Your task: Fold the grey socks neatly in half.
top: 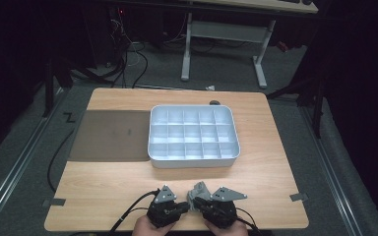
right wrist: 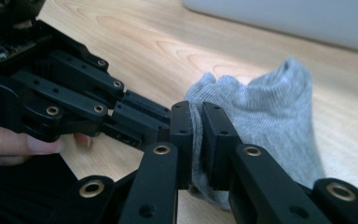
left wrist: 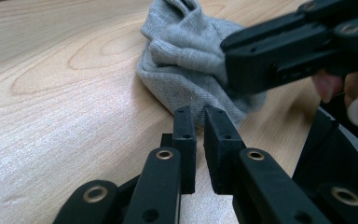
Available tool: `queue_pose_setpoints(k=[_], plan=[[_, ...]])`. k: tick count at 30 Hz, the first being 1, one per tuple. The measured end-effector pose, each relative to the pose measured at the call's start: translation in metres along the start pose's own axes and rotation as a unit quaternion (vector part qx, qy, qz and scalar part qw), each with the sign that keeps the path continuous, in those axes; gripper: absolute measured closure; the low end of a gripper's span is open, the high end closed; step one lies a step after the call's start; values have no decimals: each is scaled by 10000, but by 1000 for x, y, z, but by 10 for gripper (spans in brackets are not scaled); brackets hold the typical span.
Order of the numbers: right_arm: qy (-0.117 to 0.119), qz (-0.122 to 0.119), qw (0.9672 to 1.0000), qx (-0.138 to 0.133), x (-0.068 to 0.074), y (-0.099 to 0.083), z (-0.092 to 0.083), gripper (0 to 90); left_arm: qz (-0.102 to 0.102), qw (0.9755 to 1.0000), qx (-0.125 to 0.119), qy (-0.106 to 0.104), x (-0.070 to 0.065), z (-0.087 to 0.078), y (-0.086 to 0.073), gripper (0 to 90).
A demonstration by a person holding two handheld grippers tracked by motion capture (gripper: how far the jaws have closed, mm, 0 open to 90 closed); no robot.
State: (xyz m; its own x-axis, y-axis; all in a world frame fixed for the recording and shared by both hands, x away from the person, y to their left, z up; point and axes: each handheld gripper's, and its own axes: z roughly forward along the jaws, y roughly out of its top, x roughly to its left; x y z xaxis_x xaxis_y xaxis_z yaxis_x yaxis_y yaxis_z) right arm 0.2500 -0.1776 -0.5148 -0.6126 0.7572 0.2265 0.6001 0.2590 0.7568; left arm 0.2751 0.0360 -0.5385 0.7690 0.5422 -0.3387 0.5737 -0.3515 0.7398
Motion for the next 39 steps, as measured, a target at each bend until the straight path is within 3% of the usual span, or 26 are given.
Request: queue_pose_setpoints(k=[5,13,18,29,35,39], plan=[[44,53,10000,10,-2,-5,4,837,-24,10000,-54,21,1,-2,0,822],[-62,-179,9998,23,3,-10,9,824,-85,9991,-381,157,6,-15,4,811],[-70,-266,9996,-2,5,-13,9,810,-73,9986,-482,217,6,-15,10,831],[-192,-479,9987,-37,11,-17,9,807,223,9956,-730,543,-5,-6,16,900],[-219,-490,9986,-39,12,-17,10,808,321,9952,-782,486,-10,1,20,900],[-226,-496,9985,-49,12,-18,10,807,389,9955,-675,546,-10,8,19,900]])
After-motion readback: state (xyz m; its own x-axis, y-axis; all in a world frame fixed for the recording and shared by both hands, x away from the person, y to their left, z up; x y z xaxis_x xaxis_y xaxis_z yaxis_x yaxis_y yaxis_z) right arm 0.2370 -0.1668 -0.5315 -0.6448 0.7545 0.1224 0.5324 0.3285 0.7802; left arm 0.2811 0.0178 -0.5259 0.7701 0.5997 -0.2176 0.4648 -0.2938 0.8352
